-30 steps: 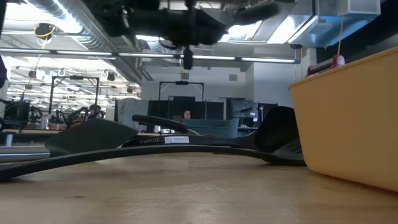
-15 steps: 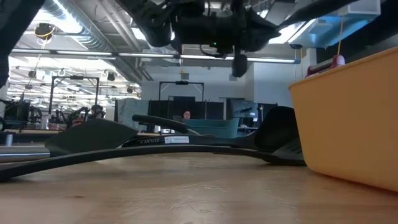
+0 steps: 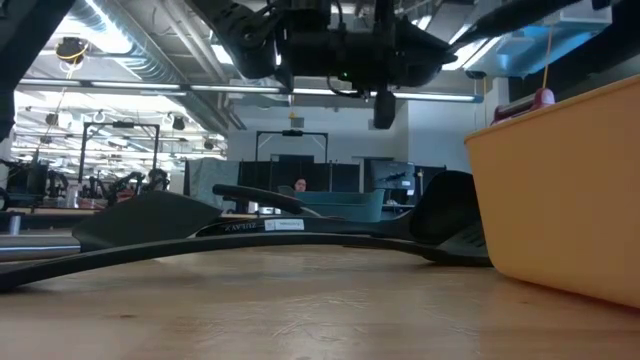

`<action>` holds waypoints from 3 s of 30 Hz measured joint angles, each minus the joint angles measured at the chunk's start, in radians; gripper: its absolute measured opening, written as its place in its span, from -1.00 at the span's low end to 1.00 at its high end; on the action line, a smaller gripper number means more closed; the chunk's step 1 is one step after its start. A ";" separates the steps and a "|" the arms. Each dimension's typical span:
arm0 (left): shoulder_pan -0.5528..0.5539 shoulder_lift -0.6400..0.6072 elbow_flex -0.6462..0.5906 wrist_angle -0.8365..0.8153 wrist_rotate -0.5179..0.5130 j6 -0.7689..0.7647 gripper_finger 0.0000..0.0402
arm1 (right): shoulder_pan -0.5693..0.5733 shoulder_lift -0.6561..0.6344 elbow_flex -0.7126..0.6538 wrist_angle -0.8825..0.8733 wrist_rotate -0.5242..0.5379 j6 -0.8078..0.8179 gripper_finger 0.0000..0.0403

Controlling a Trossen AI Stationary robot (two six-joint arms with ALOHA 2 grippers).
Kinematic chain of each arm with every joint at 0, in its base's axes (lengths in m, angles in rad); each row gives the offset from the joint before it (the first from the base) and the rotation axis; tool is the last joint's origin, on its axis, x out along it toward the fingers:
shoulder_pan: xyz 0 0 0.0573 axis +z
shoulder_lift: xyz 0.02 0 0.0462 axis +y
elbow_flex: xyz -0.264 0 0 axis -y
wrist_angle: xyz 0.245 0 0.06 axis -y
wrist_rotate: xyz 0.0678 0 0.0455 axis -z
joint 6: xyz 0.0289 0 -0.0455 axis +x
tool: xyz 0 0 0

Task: Pick & Place Kitchen Items
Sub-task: Put the black serving spoon into the green bin

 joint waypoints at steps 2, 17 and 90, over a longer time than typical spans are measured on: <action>0.007 0.000 0.000 -0.022 0.012 0.013 -0.95 | 0.000 0.000 -0.026 -0.002 -0.002 -0.002 0.38; 0.034 0.000 0.000 -0.039 0.068 0.069 -0.95 | 0.183 0.000 -0.090 0.103 -0.122 -0.027 0.38; -0.094 0.267 0.223 0.107 -0.020 -0.159 -0.95 | 0.215 -0.473 -0.647 0.719 0.111 0.129 0.38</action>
